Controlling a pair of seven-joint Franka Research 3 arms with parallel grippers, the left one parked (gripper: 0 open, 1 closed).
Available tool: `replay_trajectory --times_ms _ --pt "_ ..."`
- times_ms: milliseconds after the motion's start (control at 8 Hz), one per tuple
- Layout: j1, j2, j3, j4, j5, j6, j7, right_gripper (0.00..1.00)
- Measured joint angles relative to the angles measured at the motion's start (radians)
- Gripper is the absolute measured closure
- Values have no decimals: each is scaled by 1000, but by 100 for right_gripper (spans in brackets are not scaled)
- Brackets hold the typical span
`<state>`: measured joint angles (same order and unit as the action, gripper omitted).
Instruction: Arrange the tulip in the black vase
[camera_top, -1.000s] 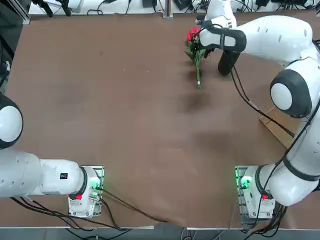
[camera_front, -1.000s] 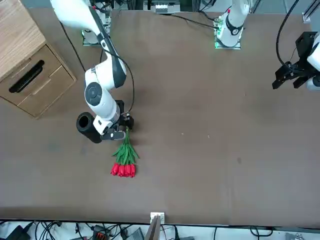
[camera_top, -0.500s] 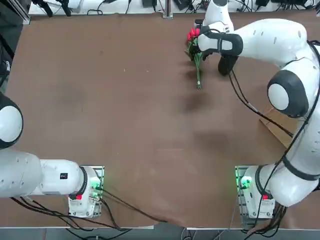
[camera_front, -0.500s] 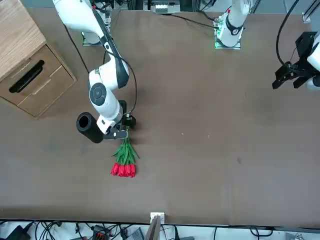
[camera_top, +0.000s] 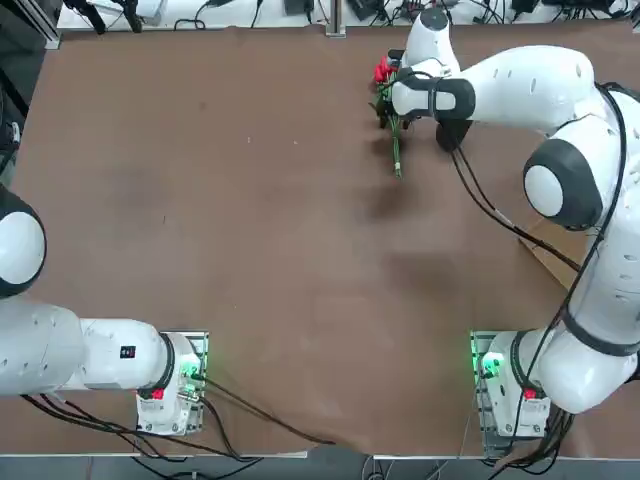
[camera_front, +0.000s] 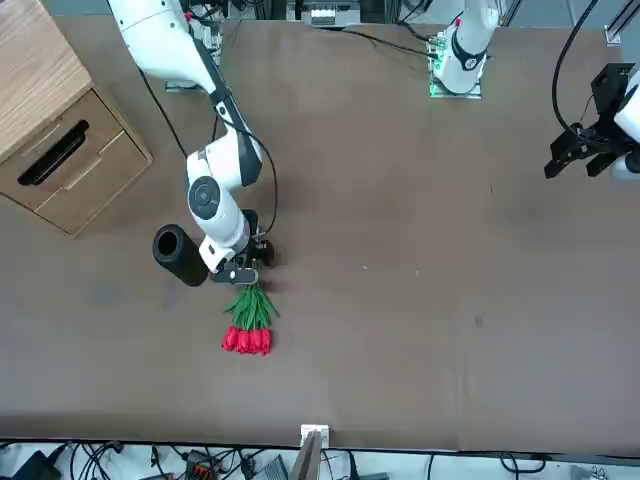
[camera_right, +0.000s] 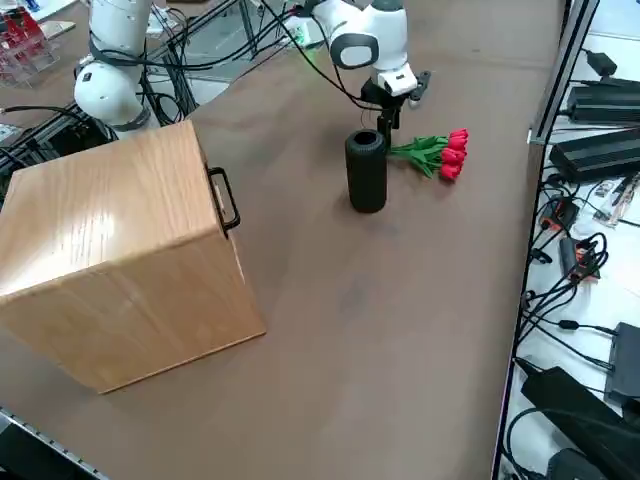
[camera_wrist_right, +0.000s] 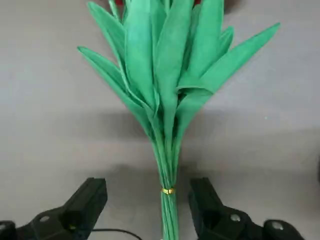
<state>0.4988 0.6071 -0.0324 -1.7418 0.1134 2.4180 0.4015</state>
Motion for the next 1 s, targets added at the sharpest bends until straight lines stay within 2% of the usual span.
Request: replay_trajectory --times_ms 375,1000 --pt "1 2 -19 0 0 0 28 3" --pt "11 47 -21 1 -56 53 131 3"
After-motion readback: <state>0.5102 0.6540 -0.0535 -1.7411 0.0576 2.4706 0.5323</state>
